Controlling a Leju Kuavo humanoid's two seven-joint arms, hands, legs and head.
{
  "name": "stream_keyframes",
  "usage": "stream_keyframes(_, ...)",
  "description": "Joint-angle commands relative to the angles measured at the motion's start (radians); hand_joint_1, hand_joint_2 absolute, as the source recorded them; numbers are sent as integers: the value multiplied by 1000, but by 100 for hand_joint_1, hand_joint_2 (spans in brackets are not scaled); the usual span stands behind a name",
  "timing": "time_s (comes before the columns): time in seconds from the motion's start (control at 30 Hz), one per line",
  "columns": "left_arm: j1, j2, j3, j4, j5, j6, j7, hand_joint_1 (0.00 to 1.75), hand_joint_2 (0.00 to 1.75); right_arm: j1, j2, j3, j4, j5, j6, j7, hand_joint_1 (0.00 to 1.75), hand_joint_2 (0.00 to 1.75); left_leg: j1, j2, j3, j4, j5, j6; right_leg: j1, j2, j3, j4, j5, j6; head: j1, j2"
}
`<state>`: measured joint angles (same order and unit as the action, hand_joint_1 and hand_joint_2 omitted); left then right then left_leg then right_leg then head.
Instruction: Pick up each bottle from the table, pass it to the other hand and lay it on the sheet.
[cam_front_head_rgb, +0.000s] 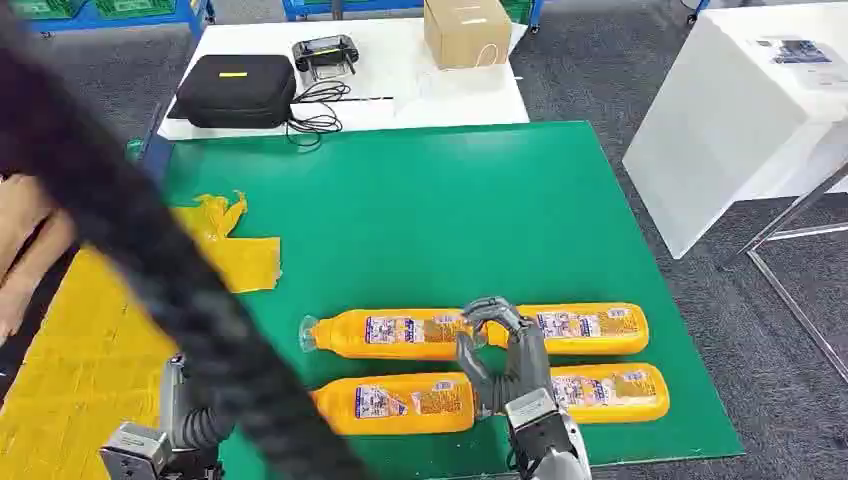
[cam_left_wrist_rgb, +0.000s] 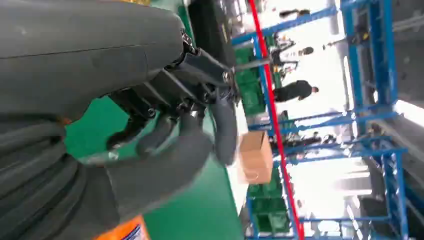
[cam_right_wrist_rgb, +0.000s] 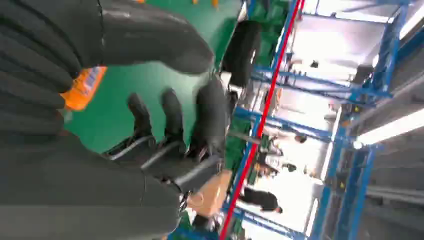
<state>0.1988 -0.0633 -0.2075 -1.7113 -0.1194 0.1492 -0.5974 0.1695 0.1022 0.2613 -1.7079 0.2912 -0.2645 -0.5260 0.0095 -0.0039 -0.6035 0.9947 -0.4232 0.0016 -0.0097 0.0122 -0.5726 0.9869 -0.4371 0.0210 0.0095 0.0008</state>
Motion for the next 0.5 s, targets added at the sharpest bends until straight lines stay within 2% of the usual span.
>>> stream_keyframes(0.03, 1, -21, 14, -13, 3, 10, 1, 0, 175, -59, -14, 68, 19, 89, -77, 26, 0, 175, 0, 2, 2, 0, -1, 0, 0, 1, 2, -1, 0, 0, 0, 0)
stream_keyframes(0.1, 1, -21, 14, -13, 3, 10, 1, 0, 175, -59, -14, 68, 19, 89, -77, 26, 0, 175, 1, 1, 3, 0, -1, 1, 1, 0, 3, -1, -1, 0, 0, 0)
stream_keyframes(0.13, -2, -20, 12, -7, 0, 11, -1, 0, 175, -77, -39, 90, 40, 170, -87, 73, 0, 175, 1, 1, 4, 0, -2, 1, 1, -1, 5, -2, -1, 0, 0, 0)
stream_keyframes(0.27, -13, -25, 19, 2, -2, 5, 3, 0, 175, -125, -56, 117, 77, 269, -133, 121, 0, 175, 1, 3, 7, 1, -3, 1, 2, 1, 8, -3, -1, -1, 0, 0)
stream_keyframes(0.3, -14, -26, 21, 3, -3, 4, 3, 0, 175, -134, -64, 122, 86, 295, -134, 141, 0, 175, 0, 2, 3, 0, 0, 1, 0, 1, 3, -1, 0, 0, 0, 0)
stream_keyframes(0.4, -16, -30, 30, -1, -7, -2, 6, 0, 175, -173, -87, 142, 124, 405, -137, 213, 0, 175, 0, 2, 4, 0, -1, 1, 1, 0, 5, -2, 0, 0, 0, 0)
stream_keyframes(0.43, -16, -32, 34, -3, -8, -6, 8, 0, 175, -185, -94, 148, 135, 439, -130, 241, 0, 175, 1, 2, 5, 0, -1, 1, 1, 0, 6, -3, 0, 0, 0, 0)
stream_keyframes(0.5, -17, -40, 48, -11, -14, -26, 19, 0, 175, -268, -146, 205, 228, 644, -24, 415, 0, 175, 1, 2, 6, 0, -2, 1, 2, 0, 8, -3, 0, 0, 0, 0)
